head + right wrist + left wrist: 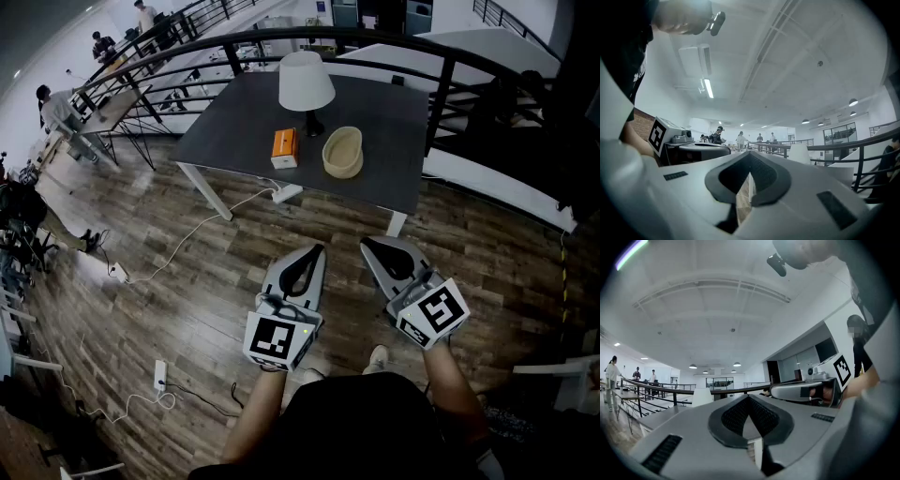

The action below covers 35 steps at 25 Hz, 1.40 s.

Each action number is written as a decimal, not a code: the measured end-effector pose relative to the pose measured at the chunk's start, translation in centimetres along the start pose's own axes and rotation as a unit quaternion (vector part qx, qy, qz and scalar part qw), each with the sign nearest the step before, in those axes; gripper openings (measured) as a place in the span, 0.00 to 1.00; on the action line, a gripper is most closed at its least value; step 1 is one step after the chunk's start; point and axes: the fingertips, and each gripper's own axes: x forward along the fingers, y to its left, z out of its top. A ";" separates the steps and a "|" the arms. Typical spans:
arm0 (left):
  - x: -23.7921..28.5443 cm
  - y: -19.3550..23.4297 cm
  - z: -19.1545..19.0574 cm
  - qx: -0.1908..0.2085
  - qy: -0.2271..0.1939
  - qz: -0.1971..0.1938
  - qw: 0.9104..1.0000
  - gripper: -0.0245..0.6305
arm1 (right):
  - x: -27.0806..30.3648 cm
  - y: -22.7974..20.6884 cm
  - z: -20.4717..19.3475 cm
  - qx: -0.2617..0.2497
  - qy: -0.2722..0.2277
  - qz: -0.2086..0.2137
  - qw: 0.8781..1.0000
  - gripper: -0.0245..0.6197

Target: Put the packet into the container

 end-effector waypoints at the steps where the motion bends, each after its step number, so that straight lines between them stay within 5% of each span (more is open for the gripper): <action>1: 0.1 0.1 0.1 -0.003 0.000 0.001 1.000 0.05 | 0.1 0.0 0.1 0.001 -0.004 0.001 1.000 0.05; 35: 1.1 -0.1 -0.5 0.004 0.005 0.010 1.000 0.05 | 0.2 -1.0 -1.1 0.007 0.006 0.005 1.000 0.05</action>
